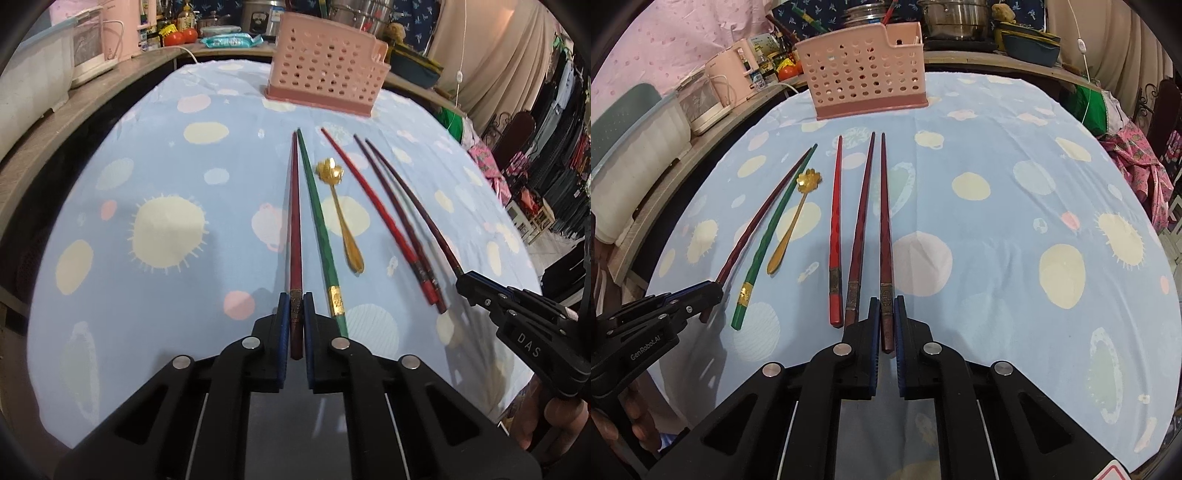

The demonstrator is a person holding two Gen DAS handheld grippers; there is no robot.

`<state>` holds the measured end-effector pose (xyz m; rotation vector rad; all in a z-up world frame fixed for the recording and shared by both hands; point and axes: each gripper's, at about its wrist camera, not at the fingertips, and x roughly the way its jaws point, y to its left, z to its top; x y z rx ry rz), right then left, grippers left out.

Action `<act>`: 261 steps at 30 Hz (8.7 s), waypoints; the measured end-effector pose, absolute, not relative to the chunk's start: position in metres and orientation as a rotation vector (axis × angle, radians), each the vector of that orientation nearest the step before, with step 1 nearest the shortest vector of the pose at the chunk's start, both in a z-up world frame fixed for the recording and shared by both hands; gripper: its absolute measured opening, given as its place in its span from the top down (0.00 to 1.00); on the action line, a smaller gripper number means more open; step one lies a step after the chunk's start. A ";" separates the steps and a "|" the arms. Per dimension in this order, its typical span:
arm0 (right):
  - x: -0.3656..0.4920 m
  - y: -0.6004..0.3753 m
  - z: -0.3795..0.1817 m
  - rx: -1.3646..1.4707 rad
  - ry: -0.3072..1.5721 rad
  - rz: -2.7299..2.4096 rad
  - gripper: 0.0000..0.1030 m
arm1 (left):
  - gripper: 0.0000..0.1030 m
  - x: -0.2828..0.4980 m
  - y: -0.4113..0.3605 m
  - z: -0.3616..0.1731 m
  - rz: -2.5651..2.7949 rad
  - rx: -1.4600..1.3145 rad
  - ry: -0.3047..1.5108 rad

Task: Organize utensils
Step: 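Grasp a red chopstick with the left gripper while the right gripper grasps a dark red chopstick, then lift and carry both chopsticks over the pink basket with both grippers, then lower both chopsticks into the pink basket and open both grippers, then move both grippers back down to the remaining utensils on the table, then grasp the green chopstick with the left gripper while the right gripper grasps a dark red chopstick, then lift and carry both chopsticks over the pink basket with both grippers, then lower both chopsticks into the pink basket and open both grippers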

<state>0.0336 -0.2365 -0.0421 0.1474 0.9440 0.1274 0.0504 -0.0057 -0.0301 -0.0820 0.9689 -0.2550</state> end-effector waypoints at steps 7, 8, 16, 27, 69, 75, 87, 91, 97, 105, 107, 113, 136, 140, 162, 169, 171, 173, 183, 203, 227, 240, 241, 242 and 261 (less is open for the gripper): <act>0.027 -0.249 -0.006 0.181 0.850 0.118 0.93 | 0.93 0.052 0.005 0.008 -0.249 -0.107 0.881; 0.028 -0.251 0.000 0.188 0.835 0.117 0.93 | 0.93 0.053 0.006 0.014 -0.248 -0.108 0.867; 0.038 -0.276 0.052 0.255 0.711 0.110 0.93 | 0.93 0.068 0.015 0.063 -0.237 -0.123 0.747; 0.075 -0.297 0.103 0.314 0.590 0.129 0.93 | 0.93 0.114 0.027 0.130 -0.204 -0.139 0.583; 0.309 -0.286 0.201 0.352 0.396 0.154 0.93 | 0.93 0.338 -0.042 0.221 -0.299 -0.152 0.396; 0.318 -0.279 0.176 0.337 0.448 0.150 0.93 | 0.93 0.348 -0.042 0.206 -0.297 -0.151 0.425; 0.303 -0.280 0.172 0.340 0.446 0.141 0.77 | 0.86 0.336 -0.034 0.200 -0.275 -0.170 0.439; 0.287 -0.281 0.170 0.331 0.449 0.140 0.77 | 0.86 0.319 -0.030 0.200 -0.272 -0.167 0.441; 0.252 -0.281 0.158 0.328 0.481 0.157 0.77 | 0.86 0.283 -0.020 0.192 -0.263 -0.164 0.466; 0.185 -0.280 0.113 0.290 0.586 0.152 0.77 | 0.85 0.227 -0.001 0.166 -0.230 -0.151 0.516; 0.166 -0.278 0.096 0.279 0.628 0.149 0.77 | 0.85 0.212 0.002 0.153 -0.225 -0.150 0.543; 0.118 -0.266 0.057 0.237 0.709 0.140 0.77 | 0.85 0.174 -0.001 0.106 -0.220 -0.112 0.639; 0.047 -0.227 -0.035 0.188 0.917 0.163 0.79 | 0.78 0.077 -0.026 -0.022 -0.279 -0.094 0.953; 0.047 -0.222 -0.040 0.178 0.930 0.164 0.80 | 0.72 0.074 -0.029 -0.028 -0.284 -0.088 0.964; 0.048 -0.216 -0.054 0.166 0.966 0.165 0.86 | 0.71 0.062 -0.032 -0.046 -0.291 -0.048 0.992; 0.045 -0.215 -0.055 0.140 0.958 0.162 0.88 | 0.81 0.059 -0.029 -0.047 -0.300 -0.048 0.992; 0.044 -0.215 -0.056 0.133 0.956 0.160 0.91 | 0.85 0.059 -0.028 -0.048 -0.308 -0.051 0.993; 0.043 -0.216 -0.056 0.130 0.954 0.160 0.93 | 0.89 0.057 -0.027 -0.048 -0.315 -0.053 0.994; 0.036 -0.220 -0.053 0.145 0.949 0.166 0.93 | 0.92 0.052 -0.024 -0.043 -0.328 -0.062 0.987; 0.031 -0.264 0.030 0.272 0.763 0.132 0.93 | 0.93 0.062 0.003 0.032 -0.279 -0.136 0.814; 0.077 -0.289 0.111 0.284 0.551 0.121 0.93 | 0.93 0.126 0.016 0.124 -0.234 -0.149 0.595; 0.119 -0.304 0.157 0.348 0.459 0.156 0.93 | 0.93 0.172 0.007 0.170 -0.269 -0.152 0.519; 0.123 -0.304 0.162 0.349 0.449 0.159 0.93 | 0.93 0.174 0.005 0.175 -0.274 -0.152 0.509; 0.127 -0.305 0.167 0.351 0.438 0.162 0.93 | 0.93 0.176 0.004 0.180 -0.279 -0.152 0.498; 0.223 -0.305 0.238 0.331 0.305 0.165 0.93 | 0.93 0.265 -0.033 0.296 -0.304 -0.152 0.252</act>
